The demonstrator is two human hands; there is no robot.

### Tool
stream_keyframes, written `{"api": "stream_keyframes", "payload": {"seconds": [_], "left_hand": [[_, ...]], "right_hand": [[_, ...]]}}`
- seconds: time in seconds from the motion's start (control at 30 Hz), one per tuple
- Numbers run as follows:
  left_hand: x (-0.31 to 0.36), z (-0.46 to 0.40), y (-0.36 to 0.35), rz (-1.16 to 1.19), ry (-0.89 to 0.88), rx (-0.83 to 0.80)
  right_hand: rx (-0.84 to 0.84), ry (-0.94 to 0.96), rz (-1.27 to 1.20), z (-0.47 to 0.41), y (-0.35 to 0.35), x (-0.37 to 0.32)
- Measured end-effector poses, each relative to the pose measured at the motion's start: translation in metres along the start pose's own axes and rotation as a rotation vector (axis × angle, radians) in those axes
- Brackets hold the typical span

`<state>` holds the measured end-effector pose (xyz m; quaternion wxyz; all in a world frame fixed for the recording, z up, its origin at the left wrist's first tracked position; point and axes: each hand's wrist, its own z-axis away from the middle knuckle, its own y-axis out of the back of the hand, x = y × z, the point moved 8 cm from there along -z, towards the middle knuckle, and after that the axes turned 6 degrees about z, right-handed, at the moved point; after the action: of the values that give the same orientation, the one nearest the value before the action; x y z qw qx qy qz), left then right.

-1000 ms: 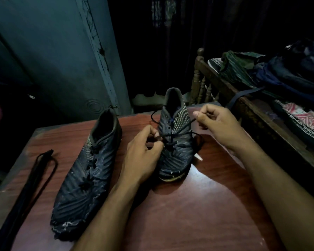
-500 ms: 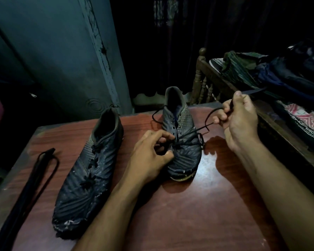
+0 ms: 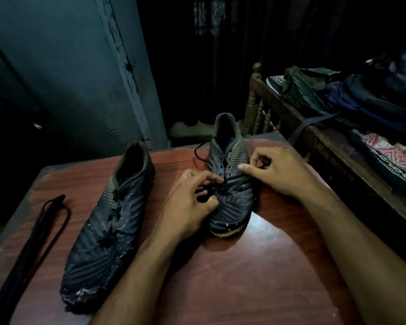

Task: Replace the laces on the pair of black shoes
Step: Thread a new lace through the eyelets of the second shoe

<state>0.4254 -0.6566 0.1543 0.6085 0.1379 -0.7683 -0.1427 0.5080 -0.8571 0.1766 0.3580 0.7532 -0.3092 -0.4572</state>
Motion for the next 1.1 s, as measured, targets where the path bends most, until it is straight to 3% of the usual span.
{"api": "stream_keyframes", "payload": {"seconds": [0.23, 0.43, 0.67, 0.77, 0.9, 0.93, 1.0, 1.1], "left_hand": [[-0.001, -0.001, 0.000, 0.001, -0.001, -0.005], [-0.003, -0.001, 0.000, -0.006, -0.005, 0.004], [-0.003, 0.000, -0.003, -0.039, -0.012, -0.029], [-0.003, 0.001, -0.003, -0.079, -0.004, -0.034], [-0.003, 0.002, -0.003, -0.070, 0.010, -0.032], [-0.002, 0.002, -0.003, -0.073, 0.007, -0.026], [-0.002, 0.002, -0.003, -0.093, 0.001, -0.021], [0.000, 0.003, -0.006, -0.121, -0.002, -0.032]], "right_hand": [[0.303, -0.131, -0.434, 0.002, 0.024, 0.016], [0.397, -0.422, -1.109, 0.006, 0.013, 0.030], [0.632, -0.525, -1.361, 0.012, 0.023, 0.037], [0.620, -0.486, -1.255, 0.011, 0.026, 0.041], [0.272, -0.063, -0.299, 0.002, 0.020, 0.001], [0.186, 0.024, -0.174, 0.002, 0.011, -0.010], [0.072, 0.111, -0.087, 0.005, 0.001, -0.023], [-0.023, 0.098, -0.046, 0.005, 0.000, -0.023]]}}
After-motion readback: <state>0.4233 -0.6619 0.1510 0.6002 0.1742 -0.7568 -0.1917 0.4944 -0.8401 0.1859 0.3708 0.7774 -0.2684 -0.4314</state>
